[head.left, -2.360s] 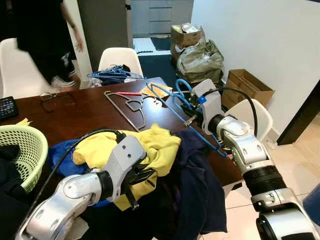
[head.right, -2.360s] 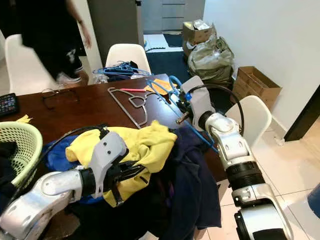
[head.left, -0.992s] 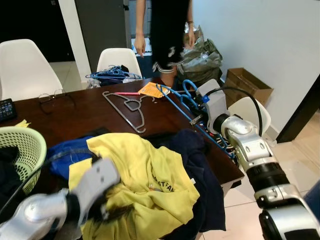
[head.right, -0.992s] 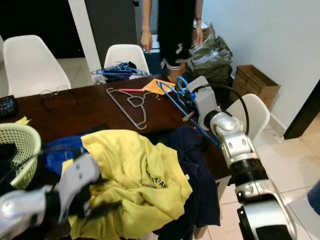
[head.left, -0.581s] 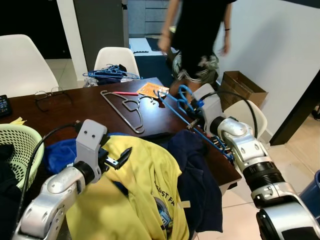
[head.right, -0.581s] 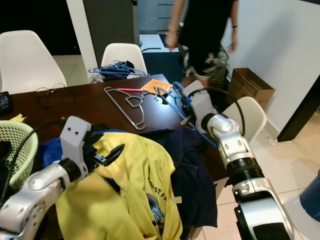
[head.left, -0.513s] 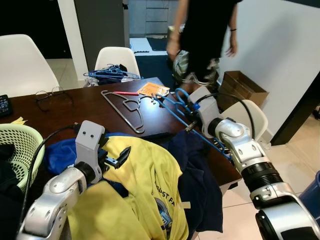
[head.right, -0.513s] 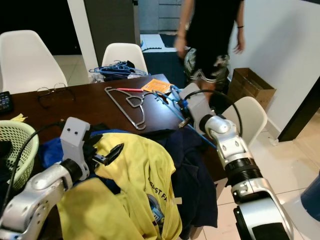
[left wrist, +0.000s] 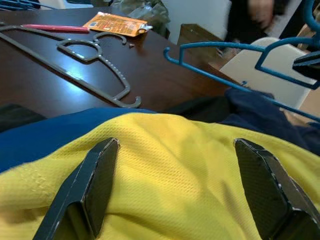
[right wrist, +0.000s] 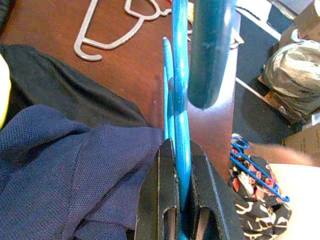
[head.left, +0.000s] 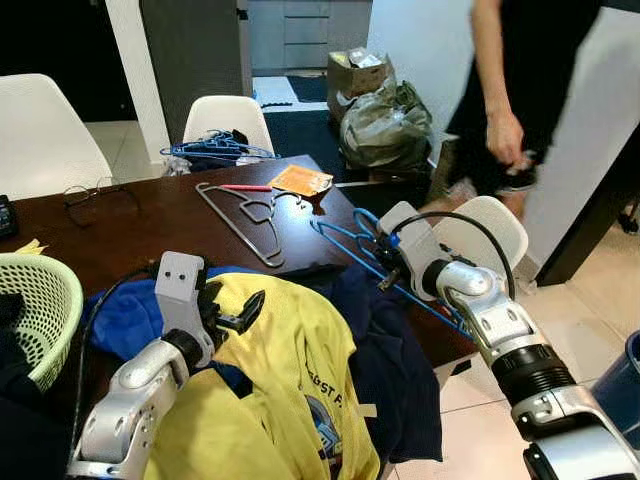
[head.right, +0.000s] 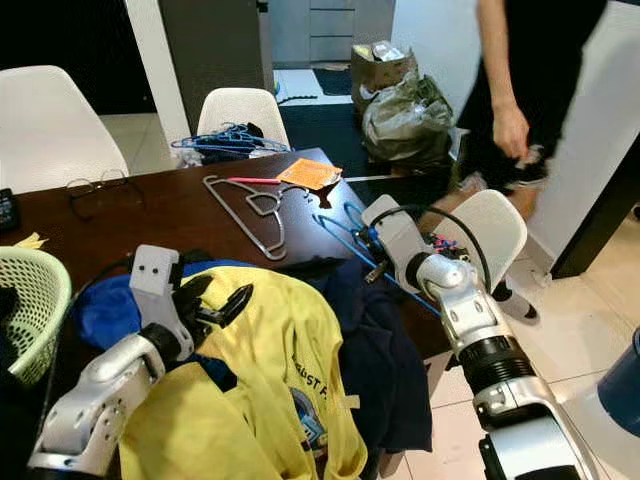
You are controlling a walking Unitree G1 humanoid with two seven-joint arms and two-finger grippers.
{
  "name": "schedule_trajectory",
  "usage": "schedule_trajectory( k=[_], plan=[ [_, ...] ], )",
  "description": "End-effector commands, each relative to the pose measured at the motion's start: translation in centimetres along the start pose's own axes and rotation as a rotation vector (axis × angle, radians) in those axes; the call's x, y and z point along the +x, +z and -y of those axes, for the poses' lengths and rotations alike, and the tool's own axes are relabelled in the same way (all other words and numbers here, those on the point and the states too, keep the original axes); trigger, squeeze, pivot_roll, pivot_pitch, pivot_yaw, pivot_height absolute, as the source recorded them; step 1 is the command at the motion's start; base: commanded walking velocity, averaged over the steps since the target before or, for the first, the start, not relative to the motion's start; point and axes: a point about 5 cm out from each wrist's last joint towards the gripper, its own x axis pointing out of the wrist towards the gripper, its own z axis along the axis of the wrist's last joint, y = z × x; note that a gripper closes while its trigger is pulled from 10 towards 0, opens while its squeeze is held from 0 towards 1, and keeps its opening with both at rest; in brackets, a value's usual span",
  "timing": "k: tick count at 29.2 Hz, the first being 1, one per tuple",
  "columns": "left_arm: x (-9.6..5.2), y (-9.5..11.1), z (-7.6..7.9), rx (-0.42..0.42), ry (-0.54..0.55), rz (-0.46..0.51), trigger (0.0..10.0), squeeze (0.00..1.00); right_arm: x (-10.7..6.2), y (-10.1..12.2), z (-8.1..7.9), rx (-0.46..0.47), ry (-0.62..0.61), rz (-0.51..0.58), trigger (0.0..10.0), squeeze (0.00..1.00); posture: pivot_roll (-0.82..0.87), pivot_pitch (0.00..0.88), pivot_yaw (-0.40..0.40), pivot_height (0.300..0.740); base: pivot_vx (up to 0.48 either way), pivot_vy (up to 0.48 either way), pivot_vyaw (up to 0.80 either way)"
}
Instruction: Hang hanger
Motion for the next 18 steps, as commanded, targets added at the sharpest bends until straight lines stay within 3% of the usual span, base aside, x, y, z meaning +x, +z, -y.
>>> schedule_trajectory(
  k=[1, 4, 5, 8, 9, 11, 18],
  plan=[
    [0.1, -0.3, -0.2, -0.006, 0.007, -0.007, 10.0, 0.0, 0.2, 0.7, 0.2, -0.029, -0.005, 0.008, 10.0, 0.0, 0.02, 0.0, -0.074, 0.74, 0.0, 0.0, 0.0],
    [0.0, -0.7, -0.5, 0.003, 0.012, -0.025, 10.0, 0.0, 0.3, 1.2, 0.2, -0.028, -0.016, 0.031, 10.0, 0.0, 0.01, 0.0, -0.047, 0.74, 0.0, 0.0, 0.0],
    [-0.1, -1.3, -1.1, 0.017, 0.017, -0.054, 10.0, 0.0, 0.6, 1.9, 0.0, -0.03, -0.035, 0.064, 10.0, 0.0, -0.01, 0.0, 0.013, 0.74, 0.0, 0.0, 0.0],
    [-0.2, -1.8, -1.5, 0.03, 0.02, -0.079, 10.0, 0.0, 0.8, 2.5, -0.1, -0.025, -0.053, 0.094, 10.0, 0.0, -0.01, 0.0, 0.028, 0.74, 0.0, 0.0, 0.0],
    [-0.5, -2.2, -2.0, 0.039, 0.019, -0.101, 10.0, 0.0, 1.0, 3.1, -0.5, -0.021, -0.067, 0.124, 10.0, 0.0, -0.02, 0.0, 0.088, 0.74, 0.0, 0.0, 0.0],
    [-1.0, -2.5, -2.3, 0.046, 0.016, -0.128, 10.0, 0.0, 1.3, 3.5, -0.9, 0.014, -0.081, 0.158, 10.0, 0.0, -0.03, 0.0, 0.113, 0.74, 0.0, 0.0, 0.0],
    [-2.7, -3.3, -3.4, 0.108, 0.029, -0.212, 10.0, 0.0, 2.3, 3.0, -2.4, 0.071, -0.065, 0.164, 10.0, 0.0, 0.01, 0.0, 0.065, 0.74, 0.0, 0.0, 0.0]
  ],
)
